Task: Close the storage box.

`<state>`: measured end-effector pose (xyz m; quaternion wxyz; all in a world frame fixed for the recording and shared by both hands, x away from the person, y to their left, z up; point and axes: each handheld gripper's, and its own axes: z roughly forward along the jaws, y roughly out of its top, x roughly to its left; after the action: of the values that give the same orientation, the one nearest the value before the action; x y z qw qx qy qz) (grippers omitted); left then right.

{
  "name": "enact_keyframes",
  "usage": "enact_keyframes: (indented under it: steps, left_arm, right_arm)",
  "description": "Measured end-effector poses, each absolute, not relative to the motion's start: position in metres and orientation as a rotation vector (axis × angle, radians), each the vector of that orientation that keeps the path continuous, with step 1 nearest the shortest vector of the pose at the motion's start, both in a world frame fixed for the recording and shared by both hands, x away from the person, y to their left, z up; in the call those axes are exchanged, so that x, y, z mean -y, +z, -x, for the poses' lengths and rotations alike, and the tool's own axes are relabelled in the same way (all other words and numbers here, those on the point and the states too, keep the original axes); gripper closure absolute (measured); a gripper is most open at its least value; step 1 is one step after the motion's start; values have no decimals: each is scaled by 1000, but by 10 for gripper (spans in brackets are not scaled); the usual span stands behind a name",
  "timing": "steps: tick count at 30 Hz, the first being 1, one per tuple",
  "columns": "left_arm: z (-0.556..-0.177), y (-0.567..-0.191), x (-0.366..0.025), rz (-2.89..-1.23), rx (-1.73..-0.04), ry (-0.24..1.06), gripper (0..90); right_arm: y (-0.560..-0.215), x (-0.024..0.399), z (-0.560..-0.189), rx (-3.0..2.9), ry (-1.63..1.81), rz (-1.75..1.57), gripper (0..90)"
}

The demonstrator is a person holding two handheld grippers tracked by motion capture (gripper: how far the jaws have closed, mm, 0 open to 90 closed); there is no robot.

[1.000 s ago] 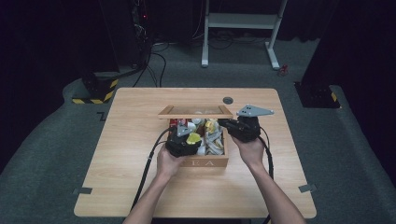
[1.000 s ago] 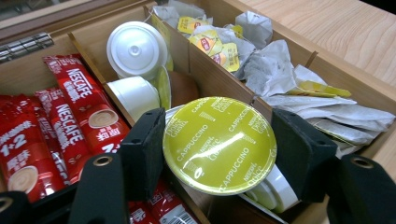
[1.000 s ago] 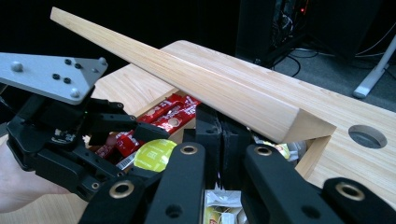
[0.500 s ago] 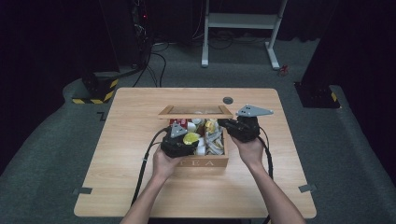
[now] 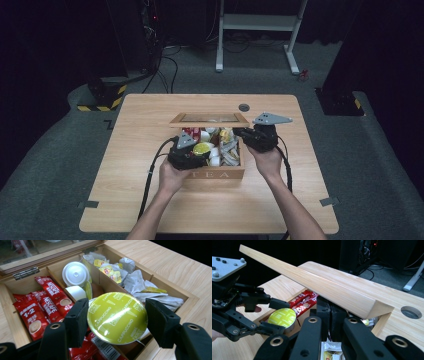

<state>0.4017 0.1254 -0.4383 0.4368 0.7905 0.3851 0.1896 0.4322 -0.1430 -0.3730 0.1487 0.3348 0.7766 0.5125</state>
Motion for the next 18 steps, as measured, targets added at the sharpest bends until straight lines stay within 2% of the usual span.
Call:
enact_keyframes:
  steps: [18]
  left_arm:
    - [-393,-435,-140,-1933,-958,452,383]
  right_arm:
    - [-374,143,-433,-2244,1491,-960,875]
